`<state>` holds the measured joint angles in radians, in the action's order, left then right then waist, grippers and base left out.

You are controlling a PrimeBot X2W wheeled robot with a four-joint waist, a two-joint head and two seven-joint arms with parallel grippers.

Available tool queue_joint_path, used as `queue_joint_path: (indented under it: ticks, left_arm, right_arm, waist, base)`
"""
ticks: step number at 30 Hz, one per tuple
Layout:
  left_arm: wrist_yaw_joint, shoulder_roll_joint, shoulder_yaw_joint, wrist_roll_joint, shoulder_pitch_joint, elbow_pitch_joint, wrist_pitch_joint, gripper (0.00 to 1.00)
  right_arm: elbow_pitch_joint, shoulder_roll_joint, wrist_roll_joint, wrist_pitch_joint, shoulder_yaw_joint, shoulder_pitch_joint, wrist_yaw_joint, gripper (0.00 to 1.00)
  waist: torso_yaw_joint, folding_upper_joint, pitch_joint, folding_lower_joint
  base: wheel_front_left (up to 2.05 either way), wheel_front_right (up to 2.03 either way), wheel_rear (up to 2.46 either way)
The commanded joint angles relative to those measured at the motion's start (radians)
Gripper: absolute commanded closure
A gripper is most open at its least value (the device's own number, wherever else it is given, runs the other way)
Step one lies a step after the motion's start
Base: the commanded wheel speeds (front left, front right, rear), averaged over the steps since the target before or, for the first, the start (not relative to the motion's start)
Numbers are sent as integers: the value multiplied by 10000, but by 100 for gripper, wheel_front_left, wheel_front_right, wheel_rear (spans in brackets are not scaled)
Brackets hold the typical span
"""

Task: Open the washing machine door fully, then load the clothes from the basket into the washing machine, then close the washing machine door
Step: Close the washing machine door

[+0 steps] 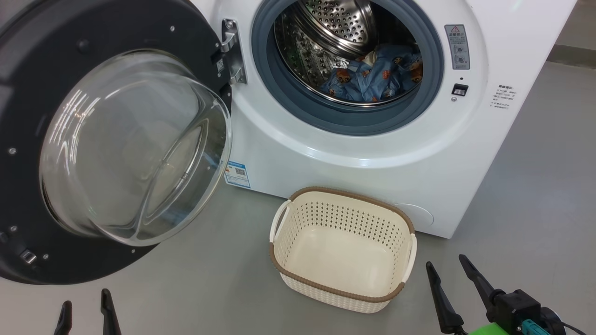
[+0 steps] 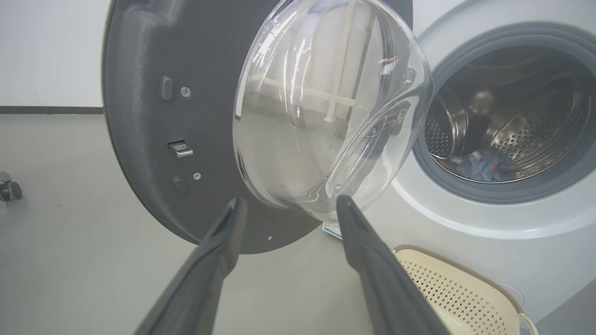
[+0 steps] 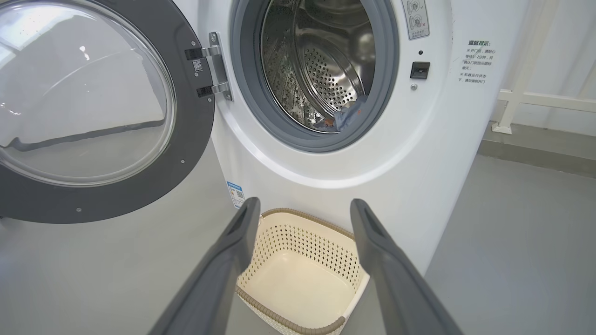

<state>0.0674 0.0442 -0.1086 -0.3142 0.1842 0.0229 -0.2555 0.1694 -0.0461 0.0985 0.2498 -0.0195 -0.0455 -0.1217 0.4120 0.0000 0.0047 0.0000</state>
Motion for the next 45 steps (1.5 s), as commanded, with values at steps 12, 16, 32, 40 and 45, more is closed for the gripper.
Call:
queue_joint_path:
  ticks: [12, 16, 32, 40, 45]
  left_arm:
    - [-39, 60, -177, -109, -189, -118, -63, 100]
    - [-76, 60, -192, -157, -212, -94, -63, 100]
    - [-1649, 106, -2999, -2918, -1844, 162, -63, 100]
    - [-1899, 1171, -4091, -5210, -3342, 709, 391, 100]
    - [-1913, 1997, -4912, -6857, -4491, 1492, 1191, 100]
  right_arm:
    - [-239, -41, -20, 120, -283, 391, -90, 0]
    - [-246, -41, -25, 120, -287, 400, -90, 0]
    - [-254, -41, 72, 120, -328, 432, -90, 0]
    - [-278, -41, 176, 120, -378, 468, -90, 0]
    - [-288, -41, 157, 120, -450, 557, -90, 0]
  waist:
    - [-75, 0, 45, 0]
    - [-94, 0, 81, 0]
    - [-106, 0, 193, 0]
    - [-151, 0, 208, 0]
    - [-252, 0, 270, 0]
  base:
    - [0, 0, 0]
    - [0, 0, 0]
    - [0, 0, 0]
    - [0, 0, 0]
    - [0, 0, 0]
